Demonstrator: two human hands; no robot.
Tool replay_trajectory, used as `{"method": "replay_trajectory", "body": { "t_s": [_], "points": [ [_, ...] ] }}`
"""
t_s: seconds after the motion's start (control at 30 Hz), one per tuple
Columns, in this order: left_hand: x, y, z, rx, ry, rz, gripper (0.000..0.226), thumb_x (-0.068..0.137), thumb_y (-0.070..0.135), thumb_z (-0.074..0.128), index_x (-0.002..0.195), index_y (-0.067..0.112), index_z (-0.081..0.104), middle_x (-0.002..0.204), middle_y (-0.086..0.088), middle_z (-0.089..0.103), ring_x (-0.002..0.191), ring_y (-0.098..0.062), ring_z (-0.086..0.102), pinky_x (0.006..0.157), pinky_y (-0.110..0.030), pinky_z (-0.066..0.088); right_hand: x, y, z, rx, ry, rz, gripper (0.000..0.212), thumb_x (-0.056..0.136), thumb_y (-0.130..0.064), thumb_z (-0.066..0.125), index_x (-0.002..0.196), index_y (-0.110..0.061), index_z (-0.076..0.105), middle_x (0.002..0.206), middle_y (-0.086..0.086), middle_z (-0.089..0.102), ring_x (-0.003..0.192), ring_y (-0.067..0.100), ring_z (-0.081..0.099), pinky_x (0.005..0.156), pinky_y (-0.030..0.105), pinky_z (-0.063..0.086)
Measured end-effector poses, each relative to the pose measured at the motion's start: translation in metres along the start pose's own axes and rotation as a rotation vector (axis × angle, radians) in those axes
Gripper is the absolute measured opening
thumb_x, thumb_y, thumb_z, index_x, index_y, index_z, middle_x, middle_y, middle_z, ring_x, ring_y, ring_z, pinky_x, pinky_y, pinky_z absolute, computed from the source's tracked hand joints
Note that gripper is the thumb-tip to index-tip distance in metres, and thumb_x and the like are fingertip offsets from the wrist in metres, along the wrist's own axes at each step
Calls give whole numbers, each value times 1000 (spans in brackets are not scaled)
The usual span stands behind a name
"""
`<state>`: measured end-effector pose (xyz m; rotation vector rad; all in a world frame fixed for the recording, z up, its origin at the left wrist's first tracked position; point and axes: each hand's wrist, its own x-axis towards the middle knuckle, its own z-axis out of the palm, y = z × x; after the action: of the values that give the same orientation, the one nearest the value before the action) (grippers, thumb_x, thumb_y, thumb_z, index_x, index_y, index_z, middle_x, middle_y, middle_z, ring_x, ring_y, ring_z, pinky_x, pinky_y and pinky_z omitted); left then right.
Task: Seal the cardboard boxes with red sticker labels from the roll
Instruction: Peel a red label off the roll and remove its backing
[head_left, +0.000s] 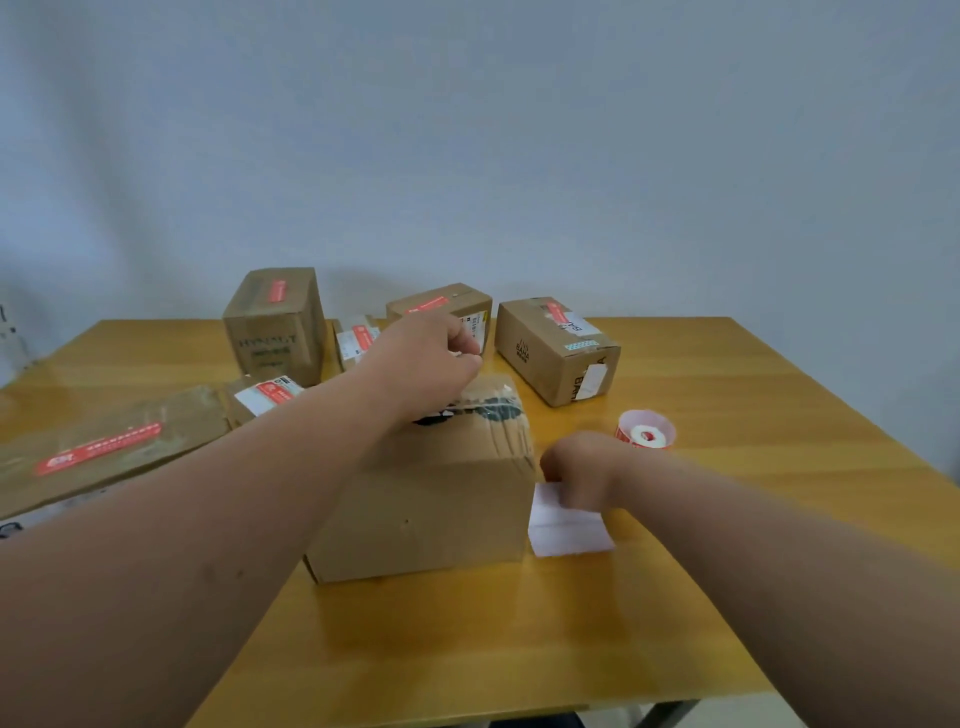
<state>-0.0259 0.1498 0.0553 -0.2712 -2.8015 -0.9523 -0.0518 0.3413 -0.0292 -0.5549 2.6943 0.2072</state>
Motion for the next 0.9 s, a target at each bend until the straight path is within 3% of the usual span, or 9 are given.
{"method": "replay_trajectory", "body": {
  "t_s": [0.07, 0.17, 0.27, 0.4, 0.47, 0.6, 0.73, 0.83, 0.9],
  "points": [
    [0, -1, -2, -19, -3, -4, 13, 95, 19, 56, 102, 17, 67, 85, 16, 56, 80, -1, 53, 66, -17, 41, -2, 2, -12, -15, 18, 19, 7, 89, -10, 50, 89, -15, 55, 76, -1, 50, 83, 24, 52, 58, 25, 38],
    [-1, -4, -7, -51, 1, -32, 15, 95, 20, 56, 104, 18, 68, 95, 11, 59, 92, -9, 56, 77, -22, 41, -12, 7, -40, 99, 94, 73, 13, 89, -9, 55, 98, -17, 61, 83, -3, 54, 87, 21, 53, 65, 25, 40],
    [-3, -6, -10, -124, 6, -70, 13, 94, 19, 57, 103, 19, 67, 93, 14, 59, 94, -10, 57, 80, -25, 44, -24, 10, -66, 276, 243, 115, 13, 89, -5, 52, 89, -15, 61, 81, -3, 55, 84, 19, 54, 58, 22, 38],
    [-8, -5, -14, -227, 12, -121, 10, 94, 18, 59, 100, 20, 66, 93, 16, 59, 92, -8, 57, 81, -26, 43, -35, 8, -86, 467, 495, 155, 30, 79, 10, 51, 79, -13, 71, 93, 5, 64, 94, 25, 62, 72, 36, 56],
    [-11, -5, -17, -250, 4, -133, 12, 94, 20, 59, 103, 21, 66, 98, 14, 61, 94, -8, 57, 81, -26, 42, -43, 4, -92, 622, 589, 121, 38, 83, 11, 46, 80, -15, 74, 90, 2, 62, 88, 21, 60, 73, 36, 55],
    [-16, 0, -22, -335, 9, -146, 13, 95, 27, 59, 106, 24, 66, 103, 8, 64, 92, -10, 58, 76, -26, 45, -59, -12, -105, 1046, 528, -31, 30, 92, 4, 47, 89, -13, 72, 90, 0, 69, 79, 16, 63, 65, 22, 52],
    [-21, 3, -29, -462, 4, -161, 23, 97, 41, 52, 110, 27, 64, 100, 5, 65, 97, -15, 57, 88, -32, 43, -66, -26, -113, 1394, 401, -136, 23, 90, -4, 51, 91, 0, 74, 96, 13, 72, 83, 21, 62, 77, 32, 52],
    [-23, 1, -35, -548, -42, -182, 27, 97, 39, 53, 116, 24, 63, 108, 3, 66, 102, -14, 57, 92, -31, 44, -67, -32, -114, 1365, 371, -192, 13, 89, -5, 61, 95, 0, 71, 86, 10, 68, 79, 18, 60, 72, 29, 49],
    [-26, -1, -38, -607, -74, -174, 18, 96, 25, 58, 109, 15, 67, 96, 2, 69, 87, -7, 61, 75, -18, 45, -65, -33, -113, 1321, 373, -192, 12, 86, 2, 62, 86, -8, 67, 86, 9, 67, 81, 19, 61, 66, 26, 50]
  ]
}}
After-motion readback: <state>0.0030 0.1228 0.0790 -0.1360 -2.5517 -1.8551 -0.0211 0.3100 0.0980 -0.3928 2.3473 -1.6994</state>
